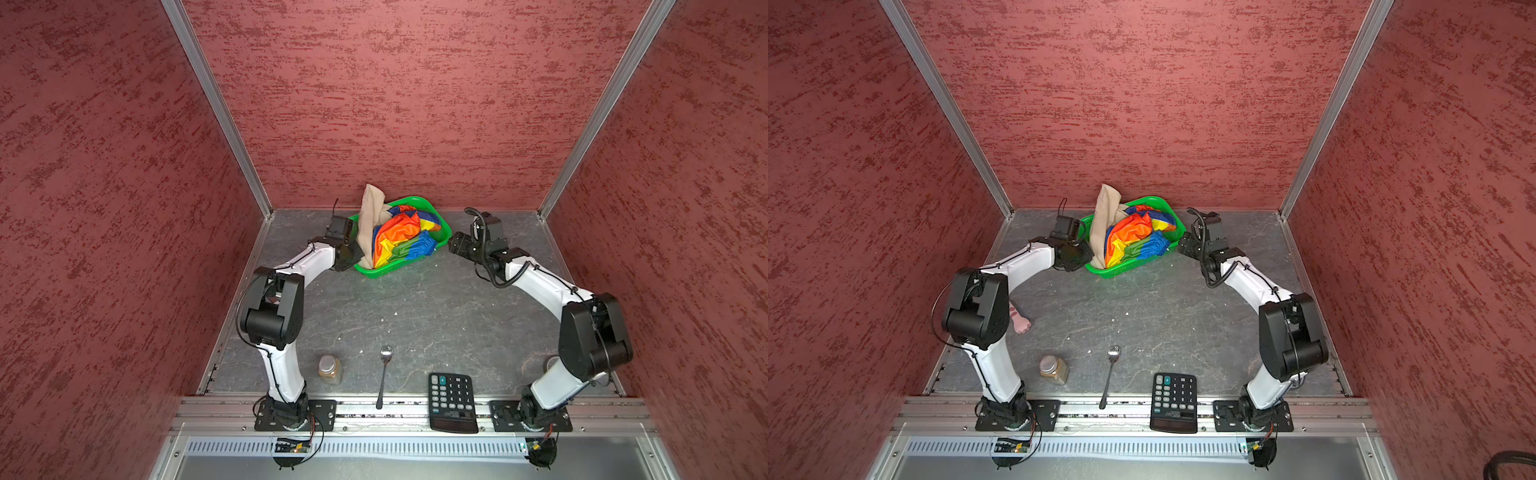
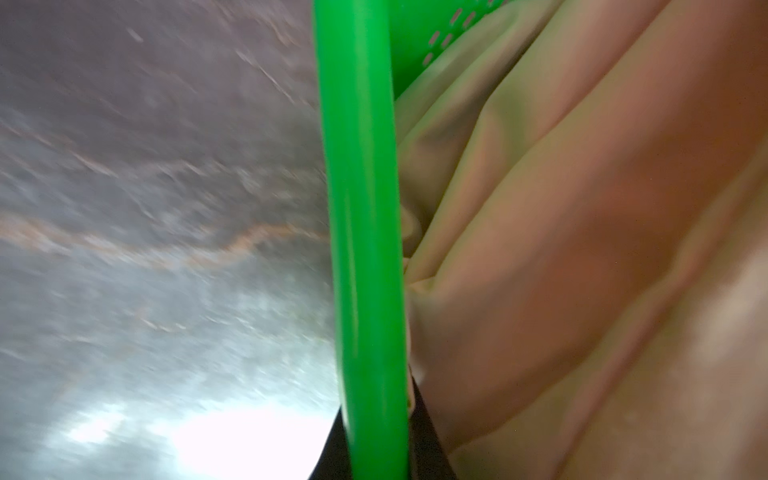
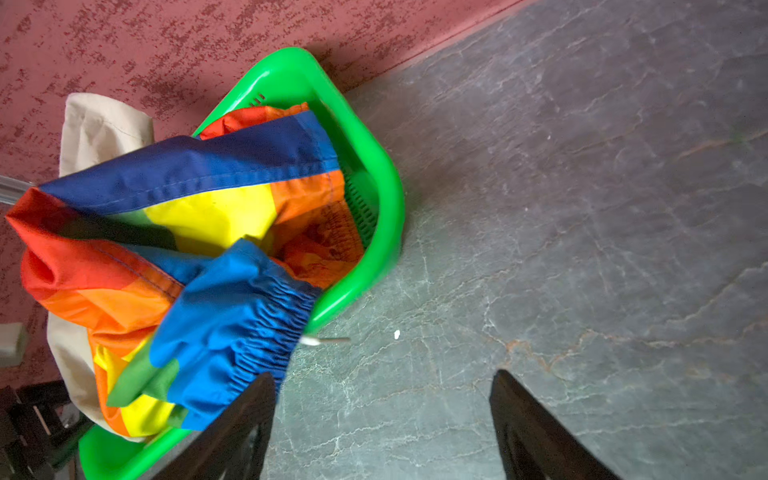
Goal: Fold and stack the shorts
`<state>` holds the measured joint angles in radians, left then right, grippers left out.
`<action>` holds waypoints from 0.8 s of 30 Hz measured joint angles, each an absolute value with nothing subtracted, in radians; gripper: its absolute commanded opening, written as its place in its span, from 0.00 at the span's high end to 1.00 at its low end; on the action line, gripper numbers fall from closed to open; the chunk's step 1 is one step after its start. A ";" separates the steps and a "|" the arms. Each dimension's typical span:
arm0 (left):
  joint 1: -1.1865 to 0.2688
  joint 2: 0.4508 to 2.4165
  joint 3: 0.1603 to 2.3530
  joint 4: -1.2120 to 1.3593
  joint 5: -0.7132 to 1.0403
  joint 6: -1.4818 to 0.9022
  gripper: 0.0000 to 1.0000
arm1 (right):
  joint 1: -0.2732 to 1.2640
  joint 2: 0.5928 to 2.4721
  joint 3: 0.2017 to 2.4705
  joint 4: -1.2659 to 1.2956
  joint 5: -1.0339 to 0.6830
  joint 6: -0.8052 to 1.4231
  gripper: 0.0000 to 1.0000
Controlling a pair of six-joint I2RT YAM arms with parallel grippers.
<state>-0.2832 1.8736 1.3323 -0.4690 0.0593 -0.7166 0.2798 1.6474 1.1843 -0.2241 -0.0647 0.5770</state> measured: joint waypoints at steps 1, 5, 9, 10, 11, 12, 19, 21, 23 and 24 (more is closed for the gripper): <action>-0.310 1.871 1.332 -0.475 0.060 -0.736 0.89 | 0.280 1.647 1.188 -0.234 -0.067 0.586 0.15; -0.473 1.868 1.350 -0.520 0.076 -0.817 0.50 | 0.270 1.647 1.188 -0.262 -0.097 0.632 0.12; -0.657 1.903 1.419 -0.548 0.181 -0.885 0.25 | 0.244 1.647 1.182 -0.281 -0.124 0.666 0.11; -0.690 1.922 1.441 -0.548 0.206 -0.897 0.25 | 0.237 1.647 1.178 -0.286 -0.127 0.670 0.11; -0.718 1.948 1.468 -0.550 0.239 -0.905 0.25 | 0.227 1.647 1.173 -0.288 -0.128 0.674 0.11; -0.739 1.975 1.494 -0.551 0.268 -0.911 0.25 | 0.213 1.647 1.166 -0.290 -0.130 0.676 0.11; -0.771 2.038 1.578 -0.533 0.492 -0.907 0.20 | 0.104 1.658 1.167 -0.315 -0.180 0.640 0.10; -0.771 2.035 1.609 -0.538 0.545 -0.882 0.17 | 0.080 1.685 1.221 -0.361 -0.179 0.602 0.08; -0.768 2.013 1.625 -0.547 0.572 -0.841 0.16 | 0.067 1.693 1.264 -0.397 -0.164 0.570 0.06; -0.766 1.991 1.625 -0.558 0.575 -0.819 0.15 | 0.065 1.688 1.279 -0.413 -0.151 0.558 0.06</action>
